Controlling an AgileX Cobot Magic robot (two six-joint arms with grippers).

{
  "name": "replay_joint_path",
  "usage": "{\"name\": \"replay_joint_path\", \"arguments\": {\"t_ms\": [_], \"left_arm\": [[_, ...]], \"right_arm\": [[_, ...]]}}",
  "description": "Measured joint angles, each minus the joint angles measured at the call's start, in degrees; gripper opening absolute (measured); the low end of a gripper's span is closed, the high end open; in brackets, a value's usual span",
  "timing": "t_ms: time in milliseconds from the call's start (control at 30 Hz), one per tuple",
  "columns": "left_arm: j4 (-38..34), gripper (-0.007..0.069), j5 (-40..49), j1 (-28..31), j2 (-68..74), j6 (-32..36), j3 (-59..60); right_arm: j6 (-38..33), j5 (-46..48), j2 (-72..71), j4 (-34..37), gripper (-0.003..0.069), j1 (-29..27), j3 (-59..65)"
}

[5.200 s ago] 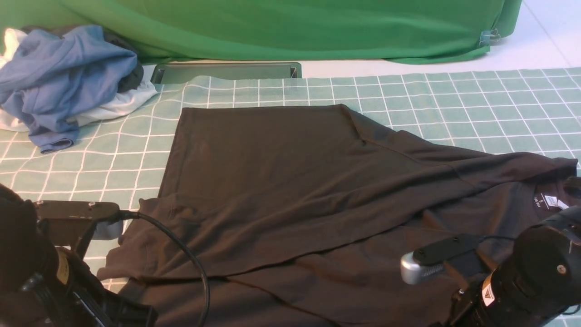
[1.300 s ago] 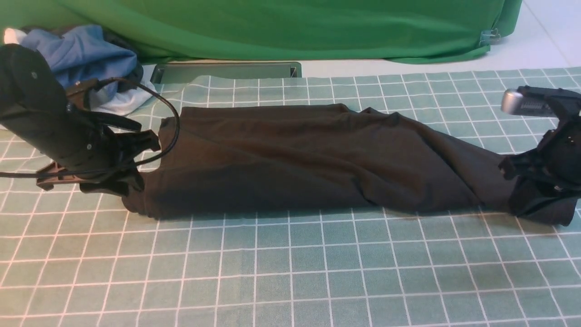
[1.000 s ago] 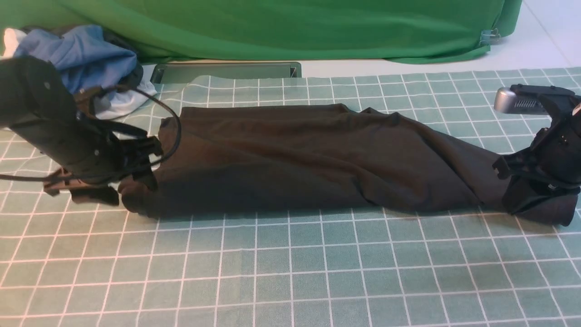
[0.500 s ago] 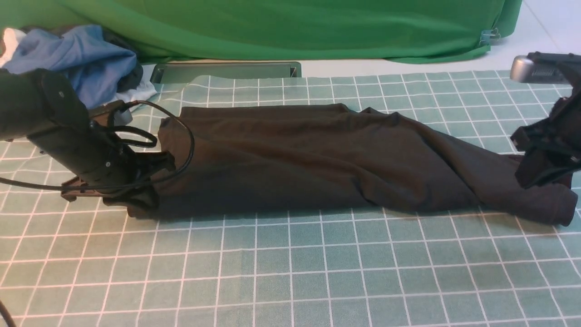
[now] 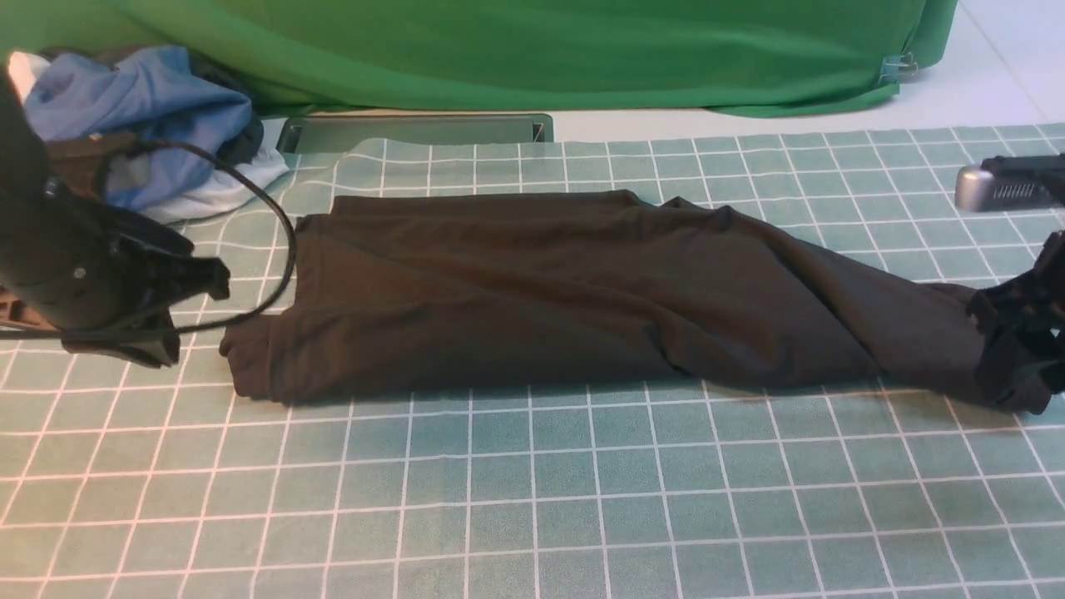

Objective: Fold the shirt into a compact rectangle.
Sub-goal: 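Pull the folded dark garment lengthwise by its ends to straighten it flat on the table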

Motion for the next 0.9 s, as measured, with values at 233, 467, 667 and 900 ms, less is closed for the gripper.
{"name": "replay_joint_path", "arguments": {"t_ms": [233, 467, 667, 900], "left_arm": [[-11.2, 0.0013, -1.0, -0.4, 0.7, 3.3, 1.4], [-12.4, 0.0013, -6.4, -7.9, 6.3, 0.8, 1.6], [-6.8, 0.0013, -6.8, -12.0, 15.4, -5.1, -4.2], [-6.3, 0.0013, -5.0, -11.4, 22.6, -6.5, -8.8]], "right_arm": [[8.3, -8.2, 0.6, -8.3, 0.0501, -2.0, 0.3], [9.2, -12.1, 5.9, -8.3, 0.0503, -5.4, 0.4], [7.7, -15.5, 8.8, -4.9, 0.0479, -6.2, 0.4], [2.6, -17.2, 10.8, 0.8, 0.0141, -6.2, 0.4]]}}
